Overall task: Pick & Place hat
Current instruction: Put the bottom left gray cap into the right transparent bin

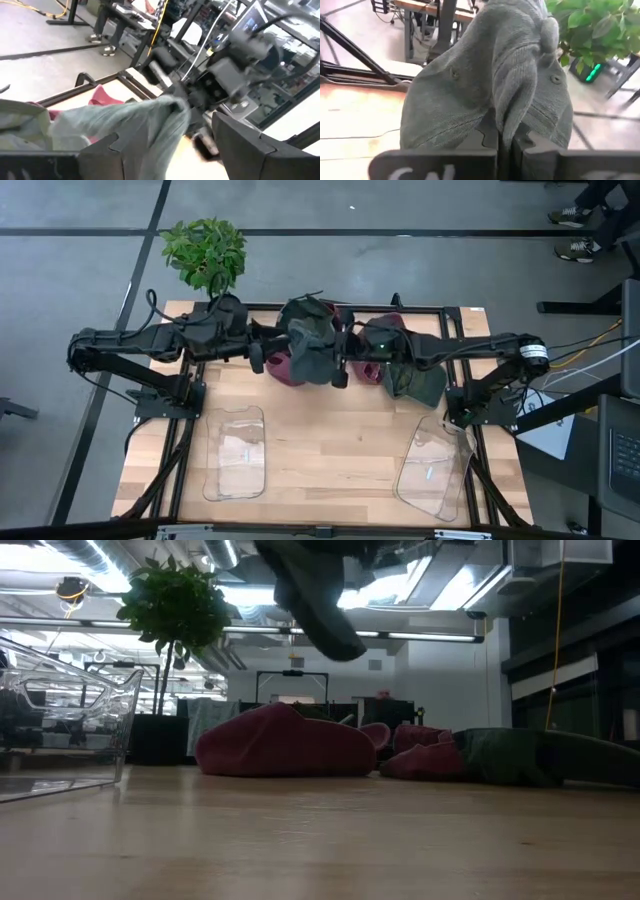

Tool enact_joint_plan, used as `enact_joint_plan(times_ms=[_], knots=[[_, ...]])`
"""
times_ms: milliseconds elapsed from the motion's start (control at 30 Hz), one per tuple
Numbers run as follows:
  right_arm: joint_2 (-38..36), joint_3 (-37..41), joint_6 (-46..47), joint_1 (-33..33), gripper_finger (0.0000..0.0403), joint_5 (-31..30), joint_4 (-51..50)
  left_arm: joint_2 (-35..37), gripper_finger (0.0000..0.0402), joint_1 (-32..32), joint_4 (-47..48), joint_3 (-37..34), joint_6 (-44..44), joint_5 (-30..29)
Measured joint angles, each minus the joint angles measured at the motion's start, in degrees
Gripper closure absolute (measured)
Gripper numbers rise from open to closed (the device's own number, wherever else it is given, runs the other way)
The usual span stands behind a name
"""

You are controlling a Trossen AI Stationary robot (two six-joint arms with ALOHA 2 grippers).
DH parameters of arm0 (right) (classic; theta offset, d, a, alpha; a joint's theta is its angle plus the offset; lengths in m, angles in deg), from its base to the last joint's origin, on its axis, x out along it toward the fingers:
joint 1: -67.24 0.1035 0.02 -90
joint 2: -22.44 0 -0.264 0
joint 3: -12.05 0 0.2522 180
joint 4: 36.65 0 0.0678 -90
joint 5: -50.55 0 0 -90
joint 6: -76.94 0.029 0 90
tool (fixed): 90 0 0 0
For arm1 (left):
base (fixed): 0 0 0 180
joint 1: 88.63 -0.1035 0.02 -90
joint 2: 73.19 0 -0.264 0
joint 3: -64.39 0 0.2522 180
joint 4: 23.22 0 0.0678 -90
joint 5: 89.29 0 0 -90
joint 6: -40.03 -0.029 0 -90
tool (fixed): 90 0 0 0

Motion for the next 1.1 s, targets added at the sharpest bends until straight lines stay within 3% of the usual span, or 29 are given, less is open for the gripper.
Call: enact_joint_plan(times_ms=[233,367,633,800,1100], knots=[[-3.8,-10.0,7.6,2.4,0.0399,-0.7,-22.8,0.0,0.0192,0.0,1.5,0.0,0.0,0.0],[-7.7,-11.7,14.4,6.1,0.0399,-8.1,-32.1,0.0,0.0192,0.3,2.2,0.0,0.0,0.6],[-14.7,-11.8,38.8,18.1,0.0401,-22.0,-50.1,0.0,0.0192,0.6,3.1,0.0,0.0,-0.3],[-15.2,-11.8,53.2,25.9,0.0401,-21.8,-57.0,0.0,0.0192,0.6,3.1,0.0,-1.4,-1.0],[-15.0,-11.8,71.9,37.6,0.0401,-12.7,-69.9,0.0,0.0192,0.6,3.1,0.0,-1.5,-1.0]])
